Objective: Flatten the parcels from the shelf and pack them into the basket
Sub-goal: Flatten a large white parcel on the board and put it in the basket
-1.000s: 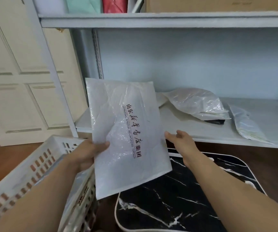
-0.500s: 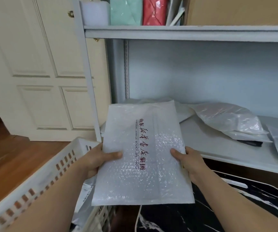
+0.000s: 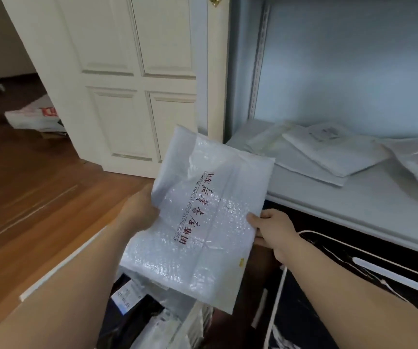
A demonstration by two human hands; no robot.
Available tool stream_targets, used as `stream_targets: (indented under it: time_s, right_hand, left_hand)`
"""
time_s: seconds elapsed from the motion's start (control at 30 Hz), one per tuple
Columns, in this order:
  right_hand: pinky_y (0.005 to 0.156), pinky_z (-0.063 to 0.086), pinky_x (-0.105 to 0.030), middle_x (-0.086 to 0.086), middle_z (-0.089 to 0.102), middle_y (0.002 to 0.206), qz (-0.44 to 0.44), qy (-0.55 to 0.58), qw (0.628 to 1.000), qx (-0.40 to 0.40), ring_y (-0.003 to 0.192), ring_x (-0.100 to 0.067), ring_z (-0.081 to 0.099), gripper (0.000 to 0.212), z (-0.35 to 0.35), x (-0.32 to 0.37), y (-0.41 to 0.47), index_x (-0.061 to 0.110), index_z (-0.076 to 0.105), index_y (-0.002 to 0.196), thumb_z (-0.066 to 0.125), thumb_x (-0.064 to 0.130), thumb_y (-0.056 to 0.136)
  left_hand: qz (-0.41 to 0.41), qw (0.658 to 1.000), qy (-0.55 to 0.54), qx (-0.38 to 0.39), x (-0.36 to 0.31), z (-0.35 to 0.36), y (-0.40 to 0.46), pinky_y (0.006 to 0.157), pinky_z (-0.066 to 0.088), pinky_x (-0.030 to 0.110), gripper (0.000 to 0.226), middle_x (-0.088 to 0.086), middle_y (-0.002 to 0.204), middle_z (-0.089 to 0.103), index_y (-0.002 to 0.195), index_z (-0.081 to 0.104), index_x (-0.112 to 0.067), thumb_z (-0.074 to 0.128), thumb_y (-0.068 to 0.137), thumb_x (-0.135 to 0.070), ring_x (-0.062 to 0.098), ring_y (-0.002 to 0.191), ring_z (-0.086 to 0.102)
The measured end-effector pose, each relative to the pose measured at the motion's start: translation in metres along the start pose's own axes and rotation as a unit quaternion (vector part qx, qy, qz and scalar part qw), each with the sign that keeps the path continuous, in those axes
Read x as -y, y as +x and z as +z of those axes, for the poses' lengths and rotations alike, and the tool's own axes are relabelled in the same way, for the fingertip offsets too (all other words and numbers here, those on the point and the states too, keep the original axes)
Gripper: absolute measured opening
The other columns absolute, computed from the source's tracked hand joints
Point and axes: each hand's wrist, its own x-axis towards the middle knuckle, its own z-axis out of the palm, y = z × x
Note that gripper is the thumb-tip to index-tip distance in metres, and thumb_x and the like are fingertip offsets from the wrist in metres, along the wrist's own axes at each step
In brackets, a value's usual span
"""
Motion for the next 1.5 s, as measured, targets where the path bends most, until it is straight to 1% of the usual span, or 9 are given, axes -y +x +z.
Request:
stream_targets:
  time_s: [0.3,0.47,0.53,0.67,0.83,0.93,1.0,1.1,1.5]
  right_hand:
    - [0.07,0.058,-0.035,-0.006,0.07,0.091,0.002,-0.271,0.962,0.047,0.079,-0.021,0.069,0.025,0.093,-0.06,0.042,0.01,0.064,0.09,0.061,0.035,0.091]
    - [0.096,0.035,-0.035,0.0,0.057,0.121,-0.19,-0.669,0.718,-0.005,0.118,-0.022,0.045,0.029,0.089,-0.072,0.056,0.021,0.06,0.109,0.046,0.043,0.097]
    - [0.108,0.024,-0.041,-0.002,0.05,0.132,-0.189,-0.707,0.68,0.044,0.128,-0.025,0.034,0.034,0.087,-0.079,0.066,0.022,0.059,0.116,0.043,0.045,0.097]
    - [0.115,-0.009,-0.058,-0.004,0.031,0.153,-0.164,-0.715,0.672,0.097,0.146,-0.03,0.006,0.056,0.086,-0.089,0.078,0.025,0.056,0.131,0.029,0.059,0.096]
    - [0.11,-0.018,-0.063,-0.008,0.022,0.158,-0.176,-0.753,0.621,0.128,0.148,-0.033,-0.004,0.069,0.085,-0.088,0.082,0.023,0.056,0.133,0.017,0.065,0.094]
    - [0.109,-0.016,-0.065,-0.009,0.024,0.158,-0.166,-0.768,0.603,0.138,0.148,-0.032,-0.004,0.074,0.088,-0.086,0.083,0.023,0.057,0.132,0.014,0.069,0.092]
    - [0.109,-0.016,-0.065,-0.008,0.026,0.157,-0.161,-0.772,0.599,0.138,0.148,-0.032,-0.003,0.076,0.09,-0.087,0.084,0.023,0.057,0.132,0.014,0.07,0.092]
    - [0.109,-0.016,-0.065,-0.006,0.029,0.156,-0.161,-0.769,0.604,0.135,0.148,-0.03,-0.001,0.076,0.09,-0.087,0.084,0.025,0.056,0.133,0.013,0.071,0.091]
    - [0.11,-0.012,-0.065,-0.002,0.035,0.153,-0.173,-0.76,0.615,0.118,0.147,-0.029,0.006,0.07,0.09,-0.092,0.086,0.029,0.056,0.132,0.019,0.071,0.09]
  left_hand:
    - [-0.08,0.983,0.155,-0.064,0.084,0.031,0.048,0.063,0.047,0.034,0.044,0.012,0.102,0.061,0.135,0.039,-0.016,0.043,0.093,-0.004,0.028,0.082,0.055]
    - [-0.068,0.976,0.205,0.028,0.121,0.086,0.066,0.078,0.052,0.038,0.049,0.012,0.116,0.06,0.139,0.037,-0.018,0.04,0.093,-0.003,0.027,0.095,0.06]
    - [-0.048,0.969,0.232,0.065,0.13,0.117,0.07,0.075,0.056,0.036,0.053,0.007,0.109,0.061,0.143,0.033,-0.023,0.038,0.094,-0.004,0.023,0.088,0.061]
    - [-0.115,0.964,0.219,0.094,0.149,0.155,0.076,0.077,0.053,0.034,0.05,0.005,0.116,0.061,0.138,0.037,-0.024,0.039,0.092,-0.004,0.023,0.097,0.063]
    - [-0.175,0.959,0.209,0.081,0.141,0.181,0.066,0.096,0.048,0.043,0.051,0.016,0.135,0.047,0.143,0.026,-0.013,0.042,0.095,-0.006,0.03,0.117,0.053]
    - [-0.155,0.965,0.188,0.098,0.125,0.192,0.062,0.107,0.029,0.065,0.084,0.015,0.158,0.005,0.151,-0.008,-0.035,0.048,0.093,-0.011,0.04,0.143,0.015]
    - [-0.121,0.963,0.178,0.162,0.117,0.203,0.055,0.109,0.011,0.072,0.076,0.001,0.157,-0.028,0.145,-0.019,-0.049,0.04,0.098,-0.042,0.032,0.146,-0.018]
    - [-0.073,0.953,0.18,0.233,0.109,0.224,0.037,0.101,-0.002,0.077,0.076,-0.007,0.146,-0.046,0.138,-0.023,-0.056,0.023,0.083,-0.08,0.027,0.138,-0.038]
    - [-0.104,0.916,0.22,0.318,0.096,0.238,0.036,0.1,0.005,0.08,0.104,-0.007,0.151,-0.039,0.143,-0.016,-0.054,0.045,0.066,-0.089,0.033,0.138,-0.036]
